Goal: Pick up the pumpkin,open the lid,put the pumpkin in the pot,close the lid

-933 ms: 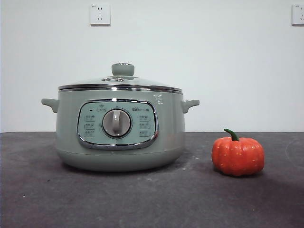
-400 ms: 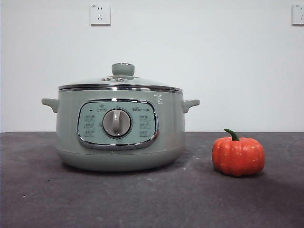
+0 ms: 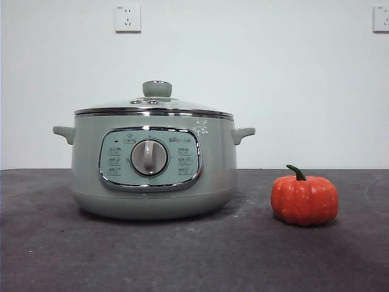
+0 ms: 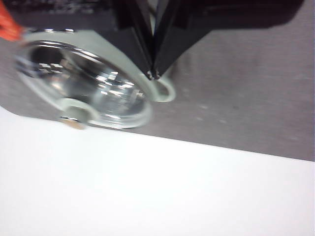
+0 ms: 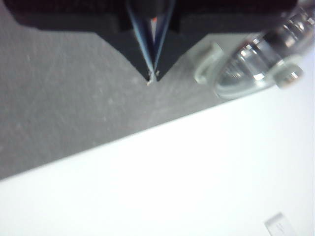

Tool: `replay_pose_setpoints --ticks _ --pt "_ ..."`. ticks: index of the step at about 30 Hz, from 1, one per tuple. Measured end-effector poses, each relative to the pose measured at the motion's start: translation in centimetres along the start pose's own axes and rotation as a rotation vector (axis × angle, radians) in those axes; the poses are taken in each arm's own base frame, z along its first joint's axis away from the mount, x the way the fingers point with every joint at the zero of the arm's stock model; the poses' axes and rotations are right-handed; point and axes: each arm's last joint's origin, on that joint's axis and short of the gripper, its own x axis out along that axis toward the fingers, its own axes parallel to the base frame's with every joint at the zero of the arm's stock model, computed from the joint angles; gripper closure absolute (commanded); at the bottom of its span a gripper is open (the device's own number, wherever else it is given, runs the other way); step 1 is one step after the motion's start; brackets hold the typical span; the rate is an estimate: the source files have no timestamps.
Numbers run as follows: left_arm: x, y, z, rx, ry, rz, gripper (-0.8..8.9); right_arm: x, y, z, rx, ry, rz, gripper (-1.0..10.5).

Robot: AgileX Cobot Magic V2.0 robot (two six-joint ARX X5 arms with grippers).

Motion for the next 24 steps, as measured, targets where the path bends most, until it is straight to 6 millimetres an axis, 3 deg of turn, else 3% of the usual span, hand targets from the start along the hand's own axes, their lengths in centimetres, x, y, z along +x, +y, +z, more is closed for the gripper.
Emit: replay_pose_setpoints --ticks 8,13,18,22,23,24 --pt "0.7 -1.8 6.1 0.024 0.137 -0.18 8.21 1.0 3.0 6.8 -0.067 0.257 0.088 9.6" --pt "1.3 -2.7 8.5 0.072 0.248 -0.291 8.21 2.0 4.5 10.2 -0.137 0.478 0.2 9.6" --pt "1.3 -3.5 9.5 0.112 0.337 -0.371 8.22 2.9 5.5 11.7 -0.207 0.629 0.249 9.6" --pt "1.1 -4.0 9.7 0.146 0.351 -0.409 8.07 3.0 5.8 11.7 -0.247 0.678 0.287 9.5" --pt "1.1 -4.0 9.8 0.151 0.35 -0.413 7.72 3.0 5.9 11.6 -0.253 0.68 0.293 9.3" --pt "1.1 -4.1 9.8 0.156 0.349 -0.417 5.87 3.0 5.9 11.6 -0.261 0.679 0.299 8.4"
